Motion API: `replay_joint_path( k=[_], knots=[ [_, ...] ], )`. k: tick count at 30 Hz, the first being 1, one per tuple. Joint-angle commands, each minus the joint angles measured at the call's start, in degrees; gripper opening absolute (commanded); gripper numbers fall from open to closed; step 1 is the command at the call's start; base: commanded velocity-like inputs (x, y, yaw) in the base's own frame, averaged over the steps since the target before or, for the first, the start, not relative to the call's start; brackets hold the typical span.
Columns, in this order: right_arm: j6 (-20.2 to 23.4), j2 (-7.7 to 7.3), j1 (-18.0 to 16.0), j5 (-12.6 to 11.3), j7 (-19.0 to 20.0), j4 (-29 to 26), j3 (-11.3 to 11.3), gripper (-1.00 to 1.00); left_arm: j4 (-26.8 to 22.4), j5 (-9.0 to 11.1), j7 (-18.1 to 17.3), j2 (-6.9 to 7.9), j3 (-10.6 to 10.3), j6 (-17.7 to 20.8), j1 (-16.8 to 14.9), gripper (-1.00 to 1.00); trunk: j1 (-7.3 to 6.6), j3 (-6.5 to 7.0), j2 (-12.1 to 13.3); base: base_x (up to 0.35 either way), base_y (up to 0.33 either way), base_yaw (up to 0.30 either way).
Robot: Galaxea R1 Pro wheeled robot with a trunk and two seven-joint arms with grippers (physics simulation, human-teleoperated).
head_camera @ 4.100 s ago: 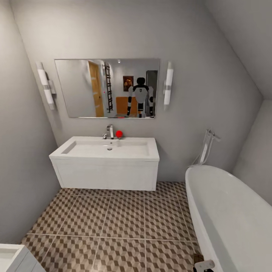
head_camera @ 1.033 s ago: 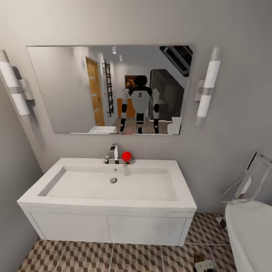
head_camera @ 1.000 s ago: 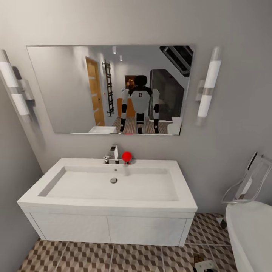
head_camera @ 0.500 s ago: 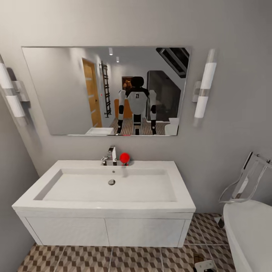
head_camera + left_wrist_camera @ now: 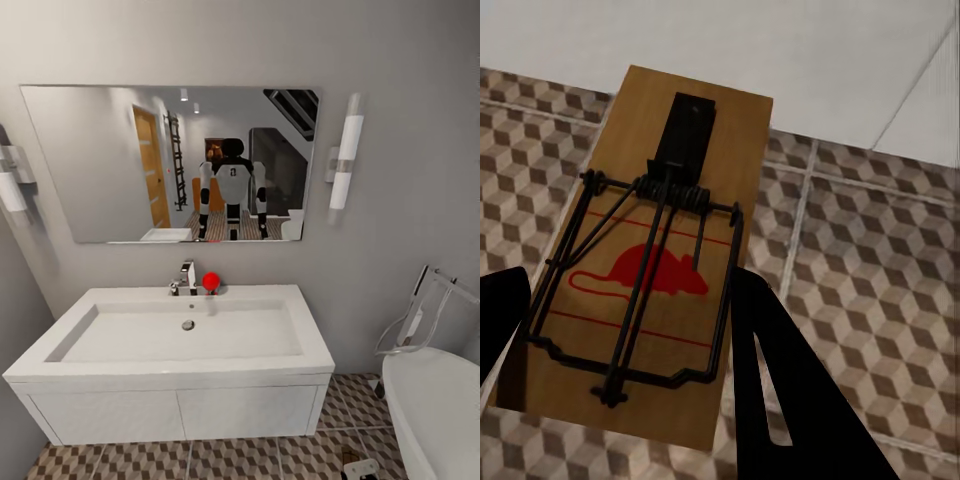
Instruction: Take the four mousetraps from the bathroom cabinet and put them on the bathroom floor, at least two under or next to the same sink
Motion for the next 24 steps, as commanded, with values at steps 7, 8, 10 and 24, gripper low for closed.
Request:
replay_joint_path(
  k=[7,8,10,24],
  knots=[
    [-0.2,-0.01,-0.1,0.5,-0.1,0.1,-0.3,-1.00,0.2,0.5,-0.2,-0.09,-0.5,-0.3,-0.1,-1.00,0.04,0.01,-0.1,0.000,0.000,-0.039],
    [-0.2,-0.01,-0.1,0.5,-0.1,0.1,-0.3,-1.00,0.2,0.5,-0.2,-0.10,-0.5,-0.3,-0.1,-1.00,0.04,0.01,-0.1,0.000,0.000,-0.009],
    [-0.2,-0.01,-0.1,0.6,-0.1,0.1,-0.3,-1.00,0.2,0.5,-0.2,-0.11,-0.5,-0.3,-0.1,-1.00,0.04,0.02,-0.1,0.000,0.000,-0.005],
    [-0.2,-0.01,-0.1,0.6,-0.1,0.1,-0.3,-1.00,0.2,0.5,-0.2,-0.03,-0.5,-0.3,-0.1,-1.00,0.04,0.02,-0.1,0.000,0.079,-0.001]
  ],
)
